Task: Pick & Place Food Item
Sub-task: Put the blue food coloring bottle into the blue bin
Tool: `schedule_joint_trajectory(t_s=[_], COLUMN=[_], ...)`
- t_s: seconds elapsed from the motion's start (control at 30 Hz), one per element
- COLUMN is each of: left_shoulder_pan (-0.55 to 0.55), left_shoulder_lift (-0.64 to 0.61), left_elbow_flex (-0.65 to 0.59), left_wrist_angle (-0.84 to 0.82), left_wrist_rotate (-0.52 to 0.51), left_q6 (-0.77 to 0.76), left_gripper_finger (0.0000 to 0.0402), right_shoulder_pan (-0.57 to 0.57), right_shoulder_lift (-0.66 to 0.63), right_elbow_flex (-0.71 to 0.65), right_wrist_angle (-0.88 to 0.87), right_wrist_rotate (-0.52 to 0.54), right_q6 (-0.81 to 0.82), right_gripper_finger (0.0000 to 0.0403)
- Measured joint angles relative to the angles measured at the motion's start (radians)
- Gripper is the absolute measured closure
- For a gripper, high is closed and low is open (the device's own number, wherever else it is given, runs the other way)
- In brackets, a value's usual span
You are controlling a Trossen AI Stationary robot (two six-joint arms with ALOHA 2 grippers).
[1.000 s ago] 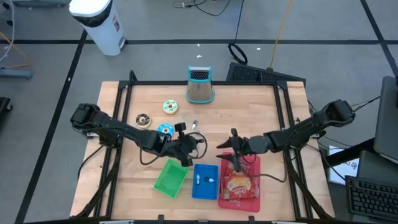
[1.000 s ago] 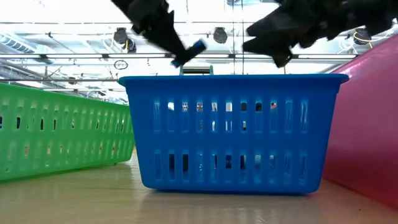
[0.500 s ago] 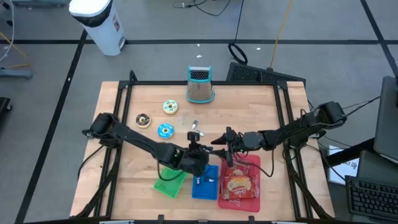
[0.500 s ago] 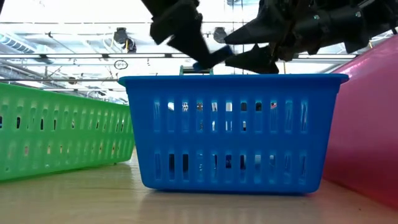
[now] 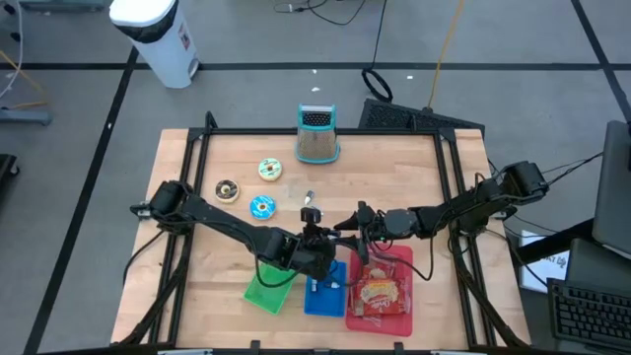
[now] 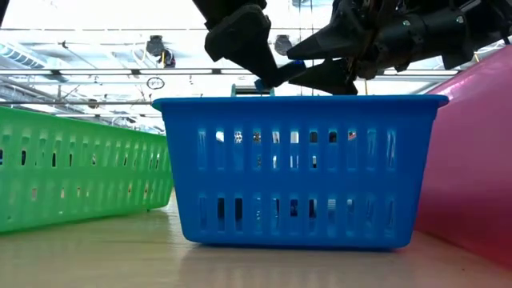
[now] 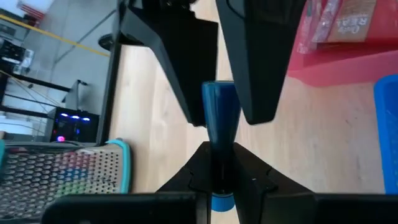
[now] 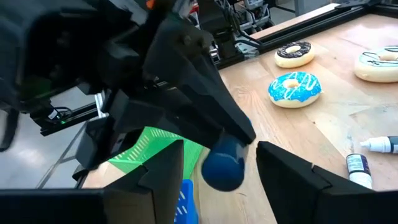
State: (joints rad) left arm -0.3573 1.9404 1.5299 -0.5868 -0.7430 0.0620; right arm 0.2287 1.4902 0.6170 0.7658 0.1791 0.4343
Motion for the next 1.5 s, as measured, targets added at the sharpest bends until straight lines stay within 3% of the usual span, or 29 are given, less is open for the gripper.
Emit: schedule_joint_trajectory(t_s=[0.47, 0.8, 1.0, 1.23, 1.4, 1.5], left_shoulder_pan=[-0.005, -0.005, -0.005, -0.021, -0.043, -0.063], left_shoulder_lift=[0.0, 0.0, 0.0, -0.005, -0.067, -0.118], left_elbow_flex=[0.0, 0.0, 0.0, 0.0, -0.001, -0.001], left_wrist_angle=[0.012, 0.012, 0.012, 0.016, 0.014, 0.014], left_wrist_rotate=[-0.027, 0.008, 0.01, 0.02, 0.105, 0.152], left_q6=[0.005, 0.011, 0.006, -0.031, -0.149, -0.179], left_gripper_finger=[0.0366, 0.0359, 0.0322, 0.0252, 0.021, 0.0195], right_shoulder_pan=[0.0, 0.0, 0.0, 0.0, 0.0, -0.001], right_shoulder_lift=[0.0, 0.0, 0.0, 0.0, 0.0, 0.0], right_elbow_flex=[0.0, 0.0, 0.0, 0.0, 0.0, 0.0], right_wrist_angle=[0.001, -0.003, -0.002, 0.006, 0.004, 0.016], right_wrist_rotate=[0.001, -0.002, -0.002, -0.008, -0.008, -0.061], right_q6=[-0.001, -0.026, -0.029, -0.058, -0.061, -0.073], right_gripper_finger=[0.0289, 0.0338, 0.0334, 0.0337, 0.0336, 0.0338])
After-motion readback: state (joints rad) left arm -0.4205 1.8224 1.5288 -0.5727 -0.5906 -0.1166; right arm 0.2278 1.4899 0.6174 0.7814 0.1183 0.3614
